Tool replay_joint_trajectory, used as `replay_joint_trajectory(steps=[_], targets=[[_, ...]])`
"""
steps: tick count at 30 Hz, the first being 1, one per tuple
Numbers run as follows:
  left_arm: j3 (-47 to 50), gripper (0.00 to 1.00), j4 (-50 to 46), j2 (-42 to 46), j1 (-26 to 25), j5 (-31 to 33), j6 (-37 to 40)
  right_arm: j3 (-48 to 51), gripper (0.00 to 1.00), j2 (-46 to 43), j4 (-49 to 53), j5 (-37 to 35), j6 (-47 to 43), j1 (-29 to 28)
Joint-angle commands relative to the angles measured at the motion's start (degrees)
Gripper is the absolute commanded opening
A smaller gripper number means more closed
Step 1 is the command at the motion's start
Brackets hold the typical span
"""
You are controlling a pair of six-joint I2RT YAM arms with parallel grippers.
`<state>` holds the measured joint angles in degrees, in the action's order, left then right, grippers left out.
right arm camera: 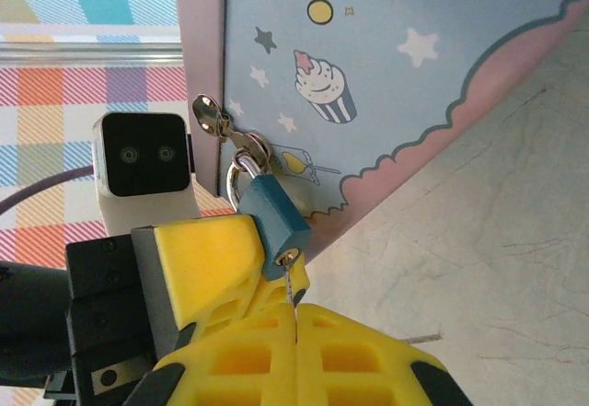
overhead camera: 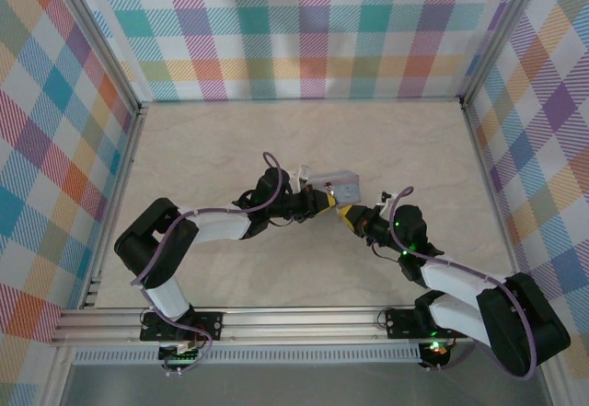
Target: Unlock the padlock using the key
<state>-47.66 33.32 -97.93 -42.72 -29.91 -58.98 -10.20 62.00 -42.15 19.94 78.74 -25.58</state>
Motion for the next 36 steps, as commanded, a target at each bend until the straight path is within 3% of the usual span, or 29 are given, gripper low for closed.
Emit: replay_joint_trajectory(steps=[1, 11, 24, 36], targets=[[0.2, 0.0, 4.55, -0.07, -0.88, -2.82, -0.52, -1.49, 0.0, -0.65, 1.56, -2.15, 2.19, -0.07], [-0.5, 0.0, 5.0, -0.57, -1.3, -2.48, -0.61, -1.25, 0.0, -0.15, 2.4, -3.11, 3.44, -0.17], [-0.08, 0.0, 7.0, -1.28, -2.04, -2.06, -1.66, -0.02, 0.0, 3.1, -5.43, -7.84, 6.6, -2.89], [0.37, 0.0, 9.66, -1.3, -2.44, -2.71, -2.59, -0.82, 0.0, 4.71, -6.55, -10.11, 6.6, -3.24]])
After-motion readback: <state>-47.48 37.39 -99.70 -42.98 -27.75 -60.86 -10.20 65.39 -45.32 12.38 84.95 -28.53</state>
